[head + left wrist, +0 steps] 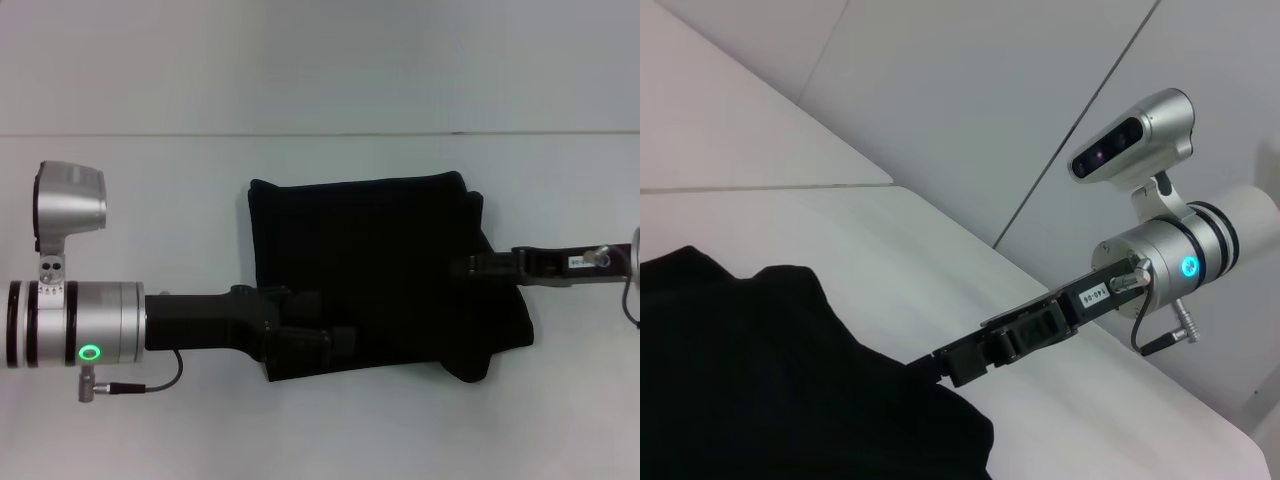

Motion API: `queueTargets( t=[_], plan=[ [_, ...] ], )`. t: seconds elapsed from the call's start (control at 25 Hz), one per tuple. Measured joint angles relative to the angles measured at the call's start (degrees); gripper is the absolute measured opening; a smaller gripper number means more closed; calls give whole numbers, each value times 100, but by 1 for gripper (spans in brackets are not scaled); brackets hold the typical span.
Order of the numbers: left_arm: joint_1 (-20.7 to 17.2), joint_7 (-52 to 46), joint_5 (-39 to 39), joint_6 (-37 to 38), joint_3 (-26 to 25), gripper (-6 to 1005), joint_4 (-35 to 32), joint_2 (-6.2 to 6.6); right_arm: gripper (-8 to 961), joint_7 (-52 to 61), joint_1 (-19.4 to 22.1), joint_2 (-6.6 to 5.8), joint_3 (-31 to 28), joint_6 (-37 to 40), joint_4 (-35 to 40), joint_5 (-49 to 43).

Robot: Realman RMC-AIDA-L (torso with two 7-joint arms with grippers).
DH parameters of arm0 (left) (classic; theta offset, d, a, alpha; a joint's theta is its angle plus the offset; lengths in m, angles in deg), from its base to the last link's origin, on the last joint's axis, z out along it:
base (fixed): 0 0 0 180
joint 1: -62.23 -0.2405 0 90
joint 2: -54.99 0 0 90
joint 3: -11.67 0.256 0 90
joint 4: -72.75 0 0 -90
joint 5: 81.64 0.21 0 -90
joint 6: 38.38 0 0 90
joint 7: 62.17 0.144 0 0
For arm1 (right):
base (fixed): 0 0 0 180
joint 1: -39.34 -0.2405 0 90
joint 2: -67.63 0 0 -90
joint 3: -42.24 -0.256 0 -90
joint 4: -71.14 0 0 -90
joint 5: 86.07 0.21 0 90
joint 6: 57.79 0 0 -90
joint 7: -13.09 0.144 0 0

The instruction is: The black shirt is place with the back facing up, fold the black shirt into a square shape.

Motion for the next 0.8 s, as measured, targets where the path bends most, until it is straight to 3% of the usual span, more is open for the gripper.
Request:
queueTargets(
  t=[0.24,0.8],
  plan=[
    [28,1,0,-88,-4,948,18,25,928,-58,-47,100,-56,-12,59,79],
    [32,-8,9,-209,1,948,131,8,928,-199,-57,88,-19,30,21,368]
  ],
)
